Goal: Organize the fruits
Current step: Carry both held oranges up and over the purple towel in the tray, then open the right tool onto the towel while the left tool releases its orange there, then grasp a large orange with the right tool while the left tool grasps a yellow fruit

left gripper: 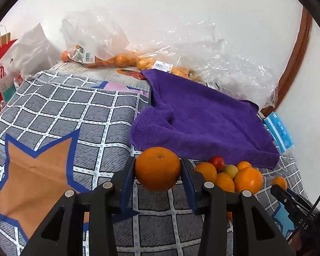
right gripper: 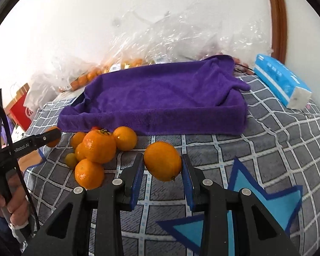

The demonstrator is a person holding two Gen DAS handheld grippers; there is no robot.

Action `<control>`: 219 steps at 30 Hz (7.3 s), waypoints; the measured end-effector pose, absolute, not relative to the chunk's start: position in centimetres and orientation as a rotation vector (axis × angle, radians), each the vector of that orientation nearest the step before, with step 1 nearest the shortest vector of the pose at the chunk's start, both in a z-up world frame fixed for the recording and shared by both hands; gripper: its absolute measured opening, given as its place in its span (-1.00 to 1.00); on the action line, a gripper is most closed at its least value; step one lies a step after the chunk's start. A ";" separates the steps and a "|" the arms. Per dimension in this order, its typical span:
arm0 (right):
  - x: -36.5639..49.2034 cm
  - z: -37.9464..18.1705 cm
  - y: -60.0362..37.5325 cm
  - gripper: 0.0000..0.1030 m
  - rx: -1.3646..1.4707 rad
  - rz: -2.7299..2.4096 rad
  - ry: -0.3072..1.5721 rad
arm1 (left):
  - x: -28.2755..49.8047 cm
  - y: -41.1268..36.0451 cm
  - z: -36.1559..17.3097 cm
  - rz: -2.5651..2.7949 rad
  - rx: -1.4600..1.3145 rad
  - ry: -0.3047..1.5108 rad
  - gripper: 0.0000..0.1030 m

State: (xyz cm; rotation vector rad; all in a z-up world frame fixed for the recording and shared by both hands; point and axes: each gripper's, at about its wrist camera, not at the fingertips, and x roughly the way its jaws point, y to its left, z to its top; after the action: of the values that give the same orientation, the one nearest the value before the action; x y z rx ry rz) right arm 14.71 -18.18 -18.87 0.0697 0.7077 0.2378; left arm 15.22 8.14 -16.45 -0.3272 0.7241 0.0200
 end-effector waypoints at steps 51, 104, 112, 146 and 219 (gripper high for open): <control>14.4 -9.4 -19.2 -0.33 0.103 0.262 0.494 | 15.4 5.7 -8.2 -0.040 -0.282 0.670 -0.23; 27.7 -18.1 -18.9 -0.33 0.070 0.209 0.647 | 25.8 5.7 -16.2 -0.081 -0.316 0.732 -0.23; 28.3 -18.7 -19.1 -0.33 0.093 0.204 0.694 | 26.1 5.4 -16.6 -0.076 -0.291 0.754 -0.23; 26.9 -17.2 -19.8 -0.12 0.119 0.169 0.599 | 24.1 6.0 -14.3 -0.070 -0.339 0.593 0.21; 14.4 -18.0 -13.3 -0.16 0.019 0.334 0.654 | 14.3 9.4 -17.7 0.001 -0.144 0.865 0.22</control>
State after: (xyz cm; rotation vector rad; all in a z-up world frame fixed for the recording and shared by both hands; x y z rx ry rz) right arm 14.45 -13.32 -17.95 0.0188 0.6544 0.3345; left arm 14.30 9.36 -17.71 -0.1441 0.8647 0.0007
